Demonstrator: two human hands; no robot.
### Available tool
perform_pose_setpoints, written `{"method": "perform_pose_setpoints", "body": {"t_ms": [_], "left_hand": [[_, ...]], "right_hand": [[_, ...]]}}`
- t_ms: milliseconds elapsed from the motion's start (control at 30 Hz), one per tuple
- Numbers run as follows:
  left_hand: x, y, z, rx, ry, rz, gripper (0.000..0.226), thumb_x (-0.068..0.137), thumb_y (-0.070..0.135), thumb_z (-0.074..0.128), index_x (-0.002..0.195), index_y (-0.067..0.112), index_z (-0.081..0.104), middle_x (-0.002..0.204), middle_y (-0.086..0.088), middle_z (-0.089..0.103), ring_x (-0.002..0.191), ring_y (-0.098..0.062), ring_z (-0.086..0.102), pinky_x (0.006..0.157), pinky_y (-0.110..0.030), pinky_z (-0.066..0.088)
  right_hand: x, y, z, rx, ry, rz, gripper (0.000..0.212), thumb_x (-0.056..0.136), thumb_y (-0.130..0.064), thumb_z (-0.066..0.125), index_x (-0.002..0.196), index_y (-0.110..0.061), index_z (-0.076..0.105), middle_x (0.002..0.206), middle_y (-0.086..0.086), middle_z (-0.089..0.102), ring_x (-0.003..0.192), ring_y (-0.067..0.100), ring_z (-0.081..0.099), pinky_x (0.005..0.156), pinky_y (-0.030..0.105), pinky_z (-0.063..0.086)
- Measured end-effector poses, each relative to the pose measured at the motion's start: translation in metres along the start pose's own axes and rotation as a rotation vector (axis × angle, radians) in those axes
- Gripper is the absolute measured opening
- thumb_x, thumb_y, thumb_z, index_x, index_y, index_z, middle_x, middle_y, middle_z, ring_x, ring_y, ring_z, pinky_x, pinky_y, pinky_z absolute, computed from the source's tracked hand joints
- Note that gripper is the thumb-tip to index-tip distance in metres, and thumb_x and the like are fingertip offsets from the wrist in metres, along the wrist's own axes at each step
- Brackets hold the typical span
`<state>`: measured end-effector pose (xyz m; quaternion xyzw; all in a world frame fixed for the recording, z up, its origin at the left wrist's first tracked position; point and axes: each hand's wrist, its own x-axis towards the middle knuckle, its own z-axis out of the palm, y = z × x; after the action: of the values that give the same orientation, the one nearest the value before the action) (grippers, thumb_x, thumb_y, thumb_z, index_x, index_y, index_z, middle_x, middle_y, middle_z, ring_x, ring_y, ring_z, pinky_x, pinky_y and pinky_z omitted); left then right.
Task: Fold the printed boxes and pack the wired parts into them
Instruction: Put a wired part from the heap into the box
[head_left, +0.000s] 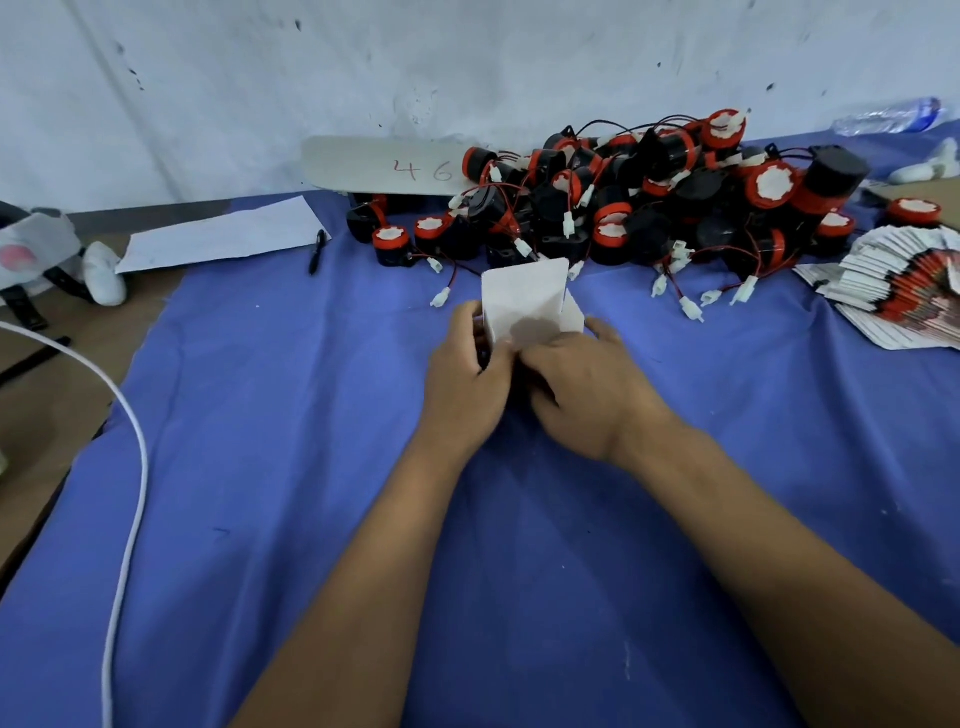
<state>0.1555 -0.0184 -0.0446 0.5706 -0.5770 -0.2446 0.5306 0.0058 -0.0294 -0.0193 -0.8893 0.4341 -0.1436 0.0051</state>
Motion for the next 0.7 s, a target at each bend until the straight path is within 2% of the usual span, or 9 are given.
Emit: {"method": "perform_pose_setpoints", "body": {"t_ms": [67, 133, 200, 233, 333, 400, 467, 567, 700], "left_hand": [[0.002, -0.004, 0.001, 0.132, 0.076, 0.043, 0.008, 0.099, 0.011, 0.055, 0.105, 0.017, 0.055, 0.080, 0.011, 0.064, 0.072, 0.004, 0.060, 0.058, -0.016, 0.042], [0.003, -0.007, 0.002, 0.203, 0.106, 0.071, 0.009, 0.098, 0.008, 0.052, 0.103, 0.016, 0.054, 0.073, 0.012, 0.058, 0.066, 0.004, 0.056, 0.054, -0.015, 0.038], [0.004, -0.008, 0.002, 0.246, 0.114, 0.080, 0.013, 0.098, 0.011, 0.052, 0.110, 0.015, 0.056, 0.078, 0.011, 0.059, 0.070, -0.003, 0.058, 0.055, -0.014, 0.038], [0.004, -0.008, 0.002, 0.275, 0.114, 0.086, 0.014, 0.099, 0.014, 0.051, 0.112, 0.015, 0.056, 0.082, 0.008, 0.061, 0.073, -0.008, 0.059, 0.056, -0.014, 0.039], [0.005, -0.008, 0.003, 0.309, 0.122, 0.099, 0.012, 0.103, 0.018, 0.051, 0.112, 0.013, 0.057, 0.092, 0.006, 0.063, 0.079, -0.016, 0.058, 0.057, -0.012, 0.039], [0.006, -0.008, 0.004, 0.319, 0.122, 0.096, 0.013, 0.104, 0.020, 0.052, 0.112, 0.011, 0.057, 0.095, 0.005, 0.063, 0.081, -0.016, 0.058, 0.059, -0.009, 0.040], [0.006, -0.008, 0.004, 0.312, 0.117, 0.088, 0.015, 0.104, 0.021, 0.053, 0.114, 0.011, 0.057, 0.099, 0.006, 0.063, 0.082, -0.013, 0.057, 0.060, -0.007, 0.040], [0.005, -0.007, 0.004, 0.294, 0.118, 0.070, 0.016, 0.104, 0.022, 0.054, 0.116, 0.012, 0.058, 0.100, 0.005, 0.065, 0.080, -0.013, 0.055, 0.061, -0.006, 0.040], [0.005, -0.008, 0.003, 0.271, 0.130, 0.049, 0.015, 0.103, 0.021, 0.055, 0.115, 0.014, 0.059, 0.100, 0.007, 0.064, 0.081, -0.011, 0.057, 0.061, -0.005, 0.040]], "right_hand": [[-0.005, -0.001, -0.001, 0.097, 0.288, -0.101, 0.018, 0.096, -0.019, 0.057, 0.103, -0.015, 0.073, 0.109, -0.001, 0.073, 0.110, 0.025, 0.063, 0.105, 0.043, 0.040], [-0.003, 0.001, -0.007, 0.190, 0.733, -0.169, 0.023, 0.099, -0.019, 0.058, 0.087, -0.007, 0.073, 0.095, 0.003, 0.074, 0.094, 0.029, 0.063, 0.087, 0.037, 0.048], [0.006, 0.012, -0.012, 0.275, 0.978, -0.026, 0.030, 0.101, -0.018, 0.053, 0.075, -0.006, 0.065, 0.077, 0.002, 0.065, 0.080, 0.028, 0.054, 0.073, 0.033, 0.042], [0.014, 0.023, -0.011, 0.288, 0.985, 0.089, 0.029, 0.100, -0.019, 0.052, 0.075, -0.007, 0.062, 0.075, 0.001, 0.061, 0.079, 0.028, 0.052, 0.072, 0.033, 0.040], [0.042, 0.070, 0.003, 0.094, 0.562, 0.449, 0.023, 0.093, -0.020, 0.058, 0.113, -0.012, 0.066, 0.110, 0.010, 0.061, 0.112, 0.035, 0.049, 0.091, 0.040, 0.044], [0.058, 0.102, 0.006, -0.106, 0.271, 0.513, 0.057, 0.086, -0.014, 0.063, 0.141, -0.023, 0.052, 0.143, 0.017, 0.042, 0.136, 0.041, 0.031, 0.102, 0.052, 0.042], [0.073, 0.130, 0.002, -0.215, 0.132, 0.473, 0.079, 0.083, -0.010, 0.064, 0.152, -0.034, 0.036, 0.163, 0.018, 0.015, 0.150, 0.042, 0.010, 0.115, 0.058, 0.028], [0.091, 0.157, -0.002, -0.210, -0.077, 0.460, 0.081, 0.088, -0.015, 0.064, 0.156, -0.040, 0.027, 0.168, 0.013, -0.001, 0.153, 0.042, 0.001, 0.121, 0.061, 0.012], [0.095, 0.150, -0.006, -0.130, -0.006, 0.482, 0.062, 0.080, -0.032, 0.080, 0.134, -0.023, 0.051, 0.142, 0.020, 0.031, 0.126, 0.047, 0.036, 0.105, 0.055, 0.040]]}}
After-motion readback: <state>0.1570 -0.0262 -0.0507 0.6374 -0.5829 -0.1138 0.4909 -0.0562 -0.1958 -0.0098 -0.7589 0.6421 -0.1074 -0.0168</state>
